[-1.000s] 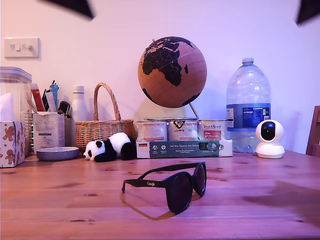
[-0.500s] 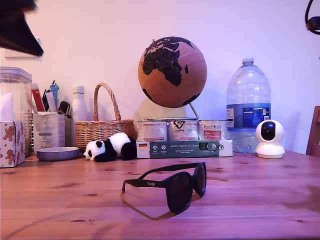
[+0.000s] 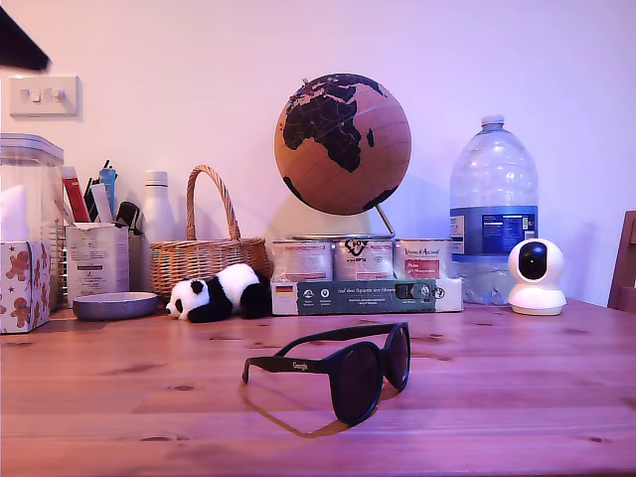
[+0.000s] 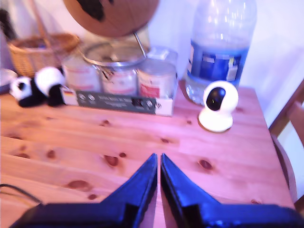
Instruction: Pick up the sunglasses and open them, then place them back on the table
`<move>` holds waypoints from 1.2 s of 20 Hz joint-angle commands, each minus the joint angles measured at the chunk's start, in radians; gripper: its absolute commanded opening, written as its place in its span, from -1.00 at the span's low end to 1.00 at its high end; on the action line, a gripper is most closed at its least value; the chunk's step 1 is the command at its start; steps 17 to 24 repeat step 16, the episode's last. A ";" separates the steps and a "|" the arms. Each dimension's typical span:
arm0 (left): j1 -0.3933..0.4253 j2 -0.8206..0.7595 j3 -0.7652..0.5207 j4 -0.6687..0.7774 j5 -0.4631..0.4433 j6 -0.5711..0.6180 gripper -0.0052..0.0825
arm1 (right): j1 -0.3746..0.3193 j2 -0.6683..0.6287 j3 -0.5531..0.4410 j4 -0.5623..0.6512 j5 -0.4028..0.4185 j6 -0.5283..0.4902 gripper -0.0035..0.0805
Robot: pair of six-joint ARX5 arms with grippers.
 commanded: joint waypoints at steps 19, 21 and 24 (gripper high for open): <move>-0.009 -0.097 -0.012 -0.274 0.001 -0.031 -0.93 | 0.008 -0.101 -0.016 -0.414 -0.002 0.063 -0.94; -0.009 -0.097 -0.012 -0.274 0.001 -0.031 -0.93 | 0.008 -0.101 -0.016 -0.414 -0.002 0.063 -0.94; -0.009 -0.097 -0.012 -0.274 0.001 -0.031 -0.93 | 0.008 -0.101 -0.016 -0.414 -0.002 0.063 -0.94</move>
